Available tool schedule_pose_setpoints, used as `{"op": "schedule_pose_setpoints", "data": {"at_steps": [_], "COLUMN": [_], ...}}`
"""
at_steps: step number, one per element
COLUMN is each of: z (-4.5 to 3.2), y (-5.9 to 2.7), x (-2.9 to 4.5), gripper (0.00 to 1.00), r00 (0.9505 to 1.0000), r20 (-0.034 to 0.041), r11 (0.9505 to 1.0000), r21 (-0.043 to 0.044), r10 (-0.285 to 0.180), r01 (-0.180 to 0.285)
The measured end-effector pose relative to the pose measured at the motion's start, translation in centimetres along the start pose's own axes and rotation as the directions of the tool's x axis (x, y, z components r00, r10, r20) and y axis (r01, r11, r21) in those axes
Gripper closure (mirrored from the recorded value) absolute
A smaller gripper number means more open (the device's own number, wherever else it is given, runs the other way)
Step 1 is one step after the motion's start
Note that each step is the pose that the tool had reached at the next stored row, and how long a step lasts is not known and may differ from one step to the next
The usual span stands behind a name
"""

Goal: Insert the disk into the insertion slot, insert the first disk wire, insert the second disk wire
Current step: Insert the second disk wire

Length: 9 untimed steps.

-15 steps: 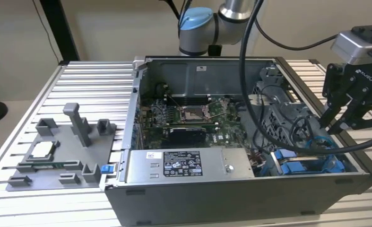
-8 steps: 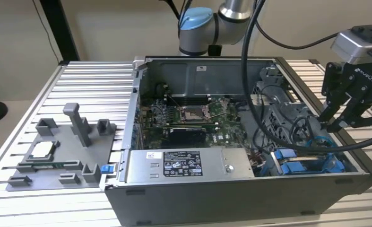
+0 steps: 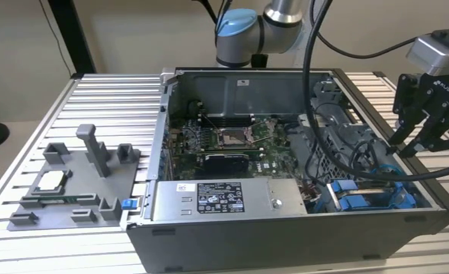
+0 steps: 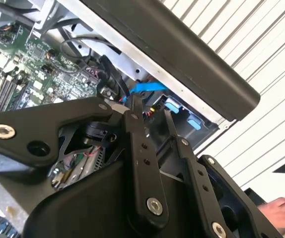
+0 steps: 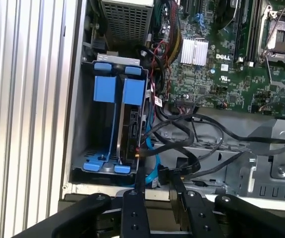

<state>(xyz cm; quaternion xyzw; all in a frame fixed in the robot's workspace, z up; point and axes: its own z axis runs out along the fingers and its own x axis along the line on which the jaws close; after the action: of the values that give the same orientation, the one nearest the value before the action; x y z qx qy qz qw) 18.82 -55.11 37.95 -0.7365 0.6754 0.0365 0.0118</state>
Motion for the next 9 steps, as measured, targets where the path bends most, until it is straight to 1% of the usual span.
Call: {"op": "schedule_pose_setpoints", "data": {"at_steps": [2, 5, 8, 9], "z": [0.08, 0.13, 0.20, 0.21], "y": [-0.02, -0.01, 0.14, 0.21], "x": [0.01, 0.01, 0.01, 0.00], "gripper": [0.00, 0.00, 0.00, 0.00], "r00": [1.0000, 1.0000, 1.0000, 1.0000], "r20": [0.0005, 0.0006, 0.0037, 0.0069], "r11": [1.0000, 1.0000, 1.0000, 1.0000], "r21": [-0.0026, -0.0031, -0.0059, -0.0069], "r10": [-0.001, 0.000, 0.002, 0.003], "r01": [0.001, 0.000, -0.002, -0.003]}}
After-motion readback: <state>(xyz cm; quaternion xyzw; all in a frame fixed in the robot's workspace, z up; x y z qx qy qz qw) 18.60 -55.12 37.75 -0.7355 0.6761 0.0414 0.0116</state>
